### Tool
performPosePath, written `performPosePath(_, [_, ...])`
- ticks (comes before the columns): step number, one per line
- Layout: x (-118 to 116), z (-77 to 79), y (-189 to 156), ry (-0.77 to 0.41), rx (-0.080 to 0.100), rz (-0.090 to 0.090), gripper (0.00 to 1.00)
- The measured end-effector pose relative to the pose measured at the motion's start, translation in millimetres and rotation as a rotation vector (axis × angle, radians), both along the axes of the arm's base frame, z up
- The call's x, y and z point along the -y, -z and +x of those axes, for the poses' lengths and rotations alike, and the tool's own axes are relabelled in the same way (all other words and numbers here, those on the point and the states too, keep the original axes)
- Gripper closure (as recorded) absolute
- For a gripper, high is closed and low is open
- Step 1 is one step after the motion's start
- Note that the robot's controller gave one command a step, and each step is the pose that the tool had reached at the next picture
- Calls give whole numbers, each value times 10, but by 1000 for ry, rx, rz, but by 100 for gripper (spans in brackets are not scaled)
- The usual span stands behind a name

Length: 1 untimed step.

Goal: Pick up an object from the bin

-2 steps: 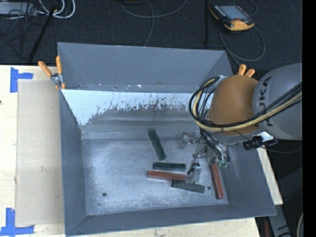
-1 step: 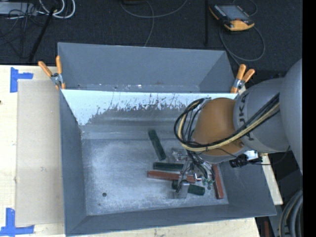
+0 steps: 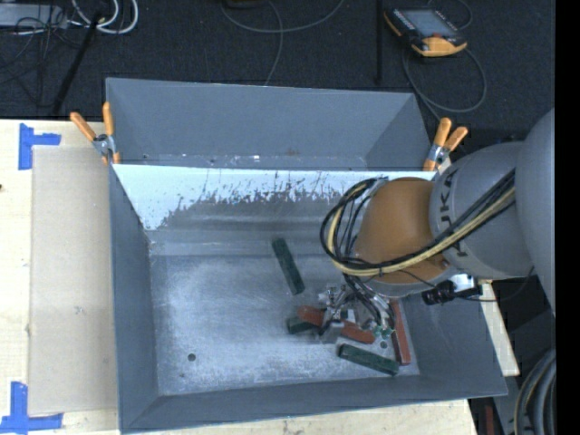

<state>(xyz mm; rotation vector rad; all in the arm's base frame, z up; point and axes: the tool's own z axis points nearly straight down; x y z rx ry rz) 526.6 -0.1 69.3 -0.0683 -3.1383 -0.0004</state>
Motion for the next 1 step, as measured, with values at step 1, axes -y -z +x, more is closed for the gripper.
performPosePath(1, [-75,126,-1450,-10,11,0,100])
